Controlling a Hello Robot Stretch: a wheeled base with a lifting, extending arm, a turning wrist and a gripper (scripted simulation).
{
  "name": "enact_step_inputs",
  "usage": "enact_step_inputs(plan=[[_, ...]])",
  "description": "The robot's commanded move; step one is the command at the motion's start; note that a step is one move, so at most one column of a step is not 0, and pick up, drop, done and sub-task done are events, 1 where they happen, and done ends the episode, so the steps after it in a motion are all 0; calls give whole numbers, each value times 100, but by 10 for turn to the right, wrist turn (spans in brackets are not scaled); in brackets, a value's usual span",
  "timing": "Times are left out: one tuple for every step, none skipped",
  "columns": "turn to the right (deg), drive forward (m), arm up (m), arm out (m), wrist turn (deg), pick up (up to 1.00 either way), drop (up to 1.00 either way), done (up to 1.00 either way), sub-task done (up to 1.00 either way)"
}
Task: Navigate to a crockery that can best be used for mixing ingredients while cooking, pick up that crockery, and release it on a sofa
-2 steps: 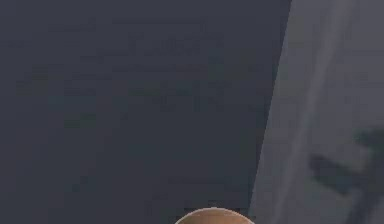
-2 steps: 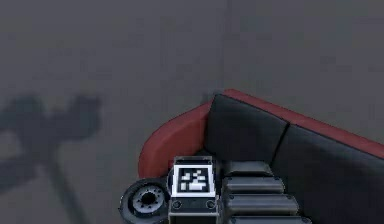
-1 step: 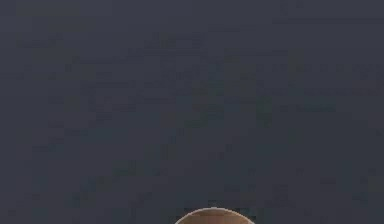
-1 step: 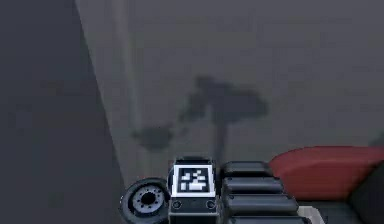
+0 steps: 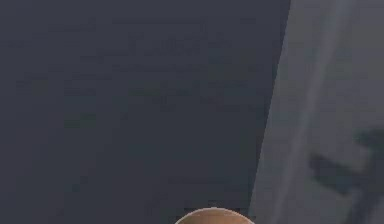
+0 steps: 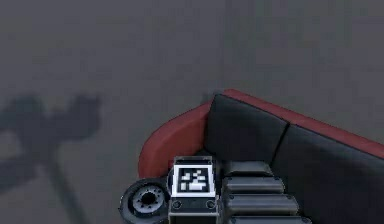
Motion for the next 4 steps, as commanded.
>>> enact_step_inputs(plan=[[270,0,0,0,0,0,0,0,0],[0,0,0,42,0,0,0,0,0],[0,0,0,0,450,0,0,0,0],[0,0,0,0,450,0,0,0,0]])
